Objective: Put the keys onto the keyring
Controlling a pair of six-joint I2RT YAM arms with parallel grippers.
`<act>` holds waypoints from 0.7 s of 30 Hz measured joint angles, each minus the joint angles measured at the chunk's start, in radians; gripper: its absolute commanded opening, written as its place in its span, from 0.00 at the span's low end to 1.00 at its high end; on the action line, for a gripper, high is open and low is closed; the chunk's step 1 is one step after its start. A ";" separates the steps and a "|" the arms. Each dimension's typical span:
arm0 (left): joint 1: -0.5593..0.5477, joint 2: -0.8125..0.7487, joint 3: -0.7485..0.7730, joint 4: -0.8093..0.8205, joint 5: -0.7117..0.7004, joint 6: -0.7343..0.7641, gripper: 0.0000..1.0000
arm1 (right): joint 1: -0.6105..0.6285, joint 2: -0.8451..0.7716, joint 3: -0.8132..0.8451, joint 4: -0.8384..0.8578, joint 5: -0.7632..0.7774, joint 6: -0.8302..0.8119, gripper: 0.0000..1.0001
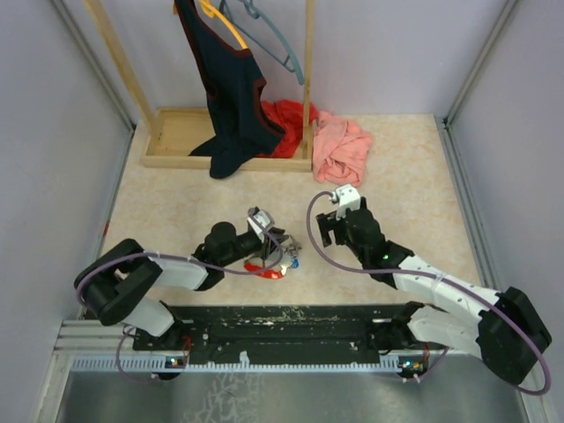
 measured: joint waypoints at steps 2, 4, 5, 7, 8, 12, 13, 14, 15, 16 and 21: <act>0.014 0.010 0.007 0.018 -0.063 -0.048 0.41 | -0.002 -0.040 -0.034 0.006 0.087 0.023 0.85; 0.027 0.008 0.004 0.026 -0.092 -0.076 0.49 | -0.003 -0.078 -0.068 0.016 0.150 0.038 0.85; 0.039 0.000 -0.004 0.028 -0.114 -0.099 0.56 | -0.003 -0.103 -0.087 0.019 0.184 0.050 0.85; 0.079 -0.043 -0.041 0.022 -0.160 -0.151 0.86 | -0.003 -0.153 -0.122 0.029 0.240 0.068 0.85; 0.092 -0.069 -0.057 0.014 -0.178 -0.167 0.99 | -0.003 -0.180 -0.140 0.033 0.264 0.077 0.86; 0.151 -0.298 -0.141 -0.090 -0.293 -0.232 1.00 | -0.003 -0.285 -0.205 0.043 0.359 0.108 0.87; 0.154 -0.356 -0.153 -0.117 -0.322 -0.234 1.00 | -0.003 -0.309 -0.219 0.043 0.378 0.114 0.87; 0.156 -0.421 -0.167 -0.144 -0.354 -0.236 1.00 | -0.003 -0.328 -0.228 0.045 0.396 0.121 0.87; 0.158 -0.488 -0.180 -0.176 -0.385 -0.239 1.00 | -0.003 -0.344 -0.237 0.048 0.412 0.125 0.87; 0.159 -0.554 -0.193 -0.205 -0.422 -0.243 1.00 | -0.003 -0.362 -0.248 0.053 0.429 0.130 0.88; 0.161 -0.845 -0.254 -0.367 -0.591 -0.250 1.00 | -0.003 -0.433 -0.303 0.076 0.502 0.138 0.88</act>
